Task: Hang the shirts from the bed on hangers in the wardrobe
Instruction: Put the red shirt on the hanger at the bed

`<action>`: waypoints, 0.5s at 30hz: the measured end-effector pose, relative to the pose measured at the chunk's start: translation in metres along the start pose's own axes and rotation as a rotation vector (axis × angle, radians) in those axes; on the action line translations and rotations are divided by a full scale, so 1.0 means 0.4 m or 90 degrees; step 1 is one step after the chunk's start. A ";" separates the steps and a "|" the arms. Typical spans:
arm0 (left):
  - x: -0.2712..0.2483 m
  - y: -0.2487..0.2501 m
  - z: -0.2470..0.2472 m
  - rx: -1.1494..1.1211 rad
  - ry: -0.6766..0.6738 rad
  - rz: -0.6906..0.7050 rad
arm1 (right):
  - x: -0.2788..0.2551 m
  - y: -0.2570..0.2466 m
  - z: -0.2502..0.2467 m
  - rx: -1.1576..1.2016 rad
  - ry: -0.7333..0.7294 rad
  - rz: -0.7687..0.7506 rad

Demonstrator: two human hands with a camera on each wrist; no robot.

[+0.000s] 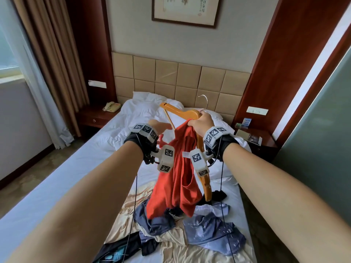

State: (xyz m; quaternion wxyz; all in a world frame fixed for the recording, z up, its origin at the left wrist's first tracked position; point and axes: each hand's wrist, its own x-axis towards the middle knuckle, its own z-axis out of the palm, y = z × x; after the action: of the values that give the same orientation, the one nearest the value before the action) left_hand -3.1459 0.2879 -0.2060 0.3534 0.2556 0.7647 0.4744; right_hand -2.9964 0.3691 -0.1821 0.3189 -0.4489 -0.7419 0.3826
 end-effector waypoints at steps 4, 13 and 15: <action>-0.023 0.021 0.013 0.074 -0.119 0.086 | -0.005 -0.002 0.004 -0.017 -0.004 0.010; -0.058 0.040 0.081 0.320 -0.115 0.379 | 0.012 -0.018 -0.021 -0.010 -0.011 0.048; -0.056 0.039 0.089 0.387 -0.099 0.471 | 0.018 -0.015 -0.030 0.005 -0.006 0.062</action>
State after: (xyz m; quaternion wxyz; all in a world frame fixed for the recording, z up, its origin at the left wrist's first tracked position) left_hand -3.1034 0.2974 -0.1959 0.1259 0.6367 0.6980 0.3026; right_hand -2.9918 0.3771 -0.1700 0.2980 -0.4810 -0.7195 0.4028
